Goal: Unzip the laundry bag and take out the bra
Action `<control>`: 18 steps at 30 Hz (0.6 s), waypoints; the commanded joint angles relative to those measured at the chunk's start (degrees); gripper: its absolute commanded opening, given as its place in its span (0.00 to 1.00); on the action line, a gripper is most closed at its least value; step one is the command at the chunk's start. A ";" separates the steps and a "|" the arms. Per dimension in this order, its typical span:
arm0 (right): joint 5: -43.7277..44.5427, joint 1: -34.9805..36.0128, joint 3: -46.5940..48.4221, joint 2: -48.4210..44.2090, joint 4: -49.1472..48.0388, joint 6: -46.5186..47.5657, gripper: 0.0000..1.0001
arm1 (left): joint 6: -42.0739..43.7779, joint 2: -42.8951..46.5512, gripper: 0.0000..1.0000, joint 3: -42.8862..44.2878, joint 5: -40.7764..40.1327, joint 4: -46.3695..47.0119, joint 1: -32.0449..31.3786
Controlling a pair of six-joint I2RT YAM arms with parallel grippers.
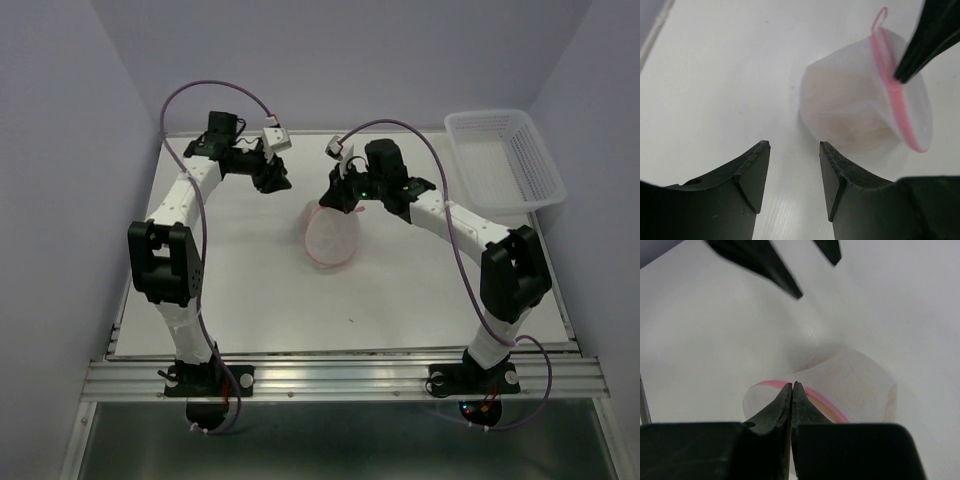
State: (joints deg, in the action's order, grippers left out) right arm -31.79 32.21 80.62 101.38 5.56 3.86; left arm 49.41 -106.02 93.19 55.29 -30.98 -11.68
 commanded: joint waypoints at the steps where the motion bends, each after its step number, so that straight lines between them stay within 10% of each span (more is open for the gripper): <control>1: -12.21 -0.39 4.71 0.65 -0.65 12.64 0.01 | -1.41 2.57 0.58 5.33 2.46 -2.77 7.97; 9: -16.46 6.53 23.17 13.31 26.58 36.97 0.01 | -6.86 4.33 0.64 4.99 0.18 0.57 10.89; 18: -14.89 7.17 7.48 4.63 26.45 35.62 0.01 | -4.76 1.69 0.97 5.87 3.86 -3.38 10.46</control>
State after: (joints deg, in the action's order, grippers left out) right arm -46.59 40.51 94.17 112.33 30.55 38.79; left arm 43.09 -105.25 96.49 55.75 -31.53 -1.04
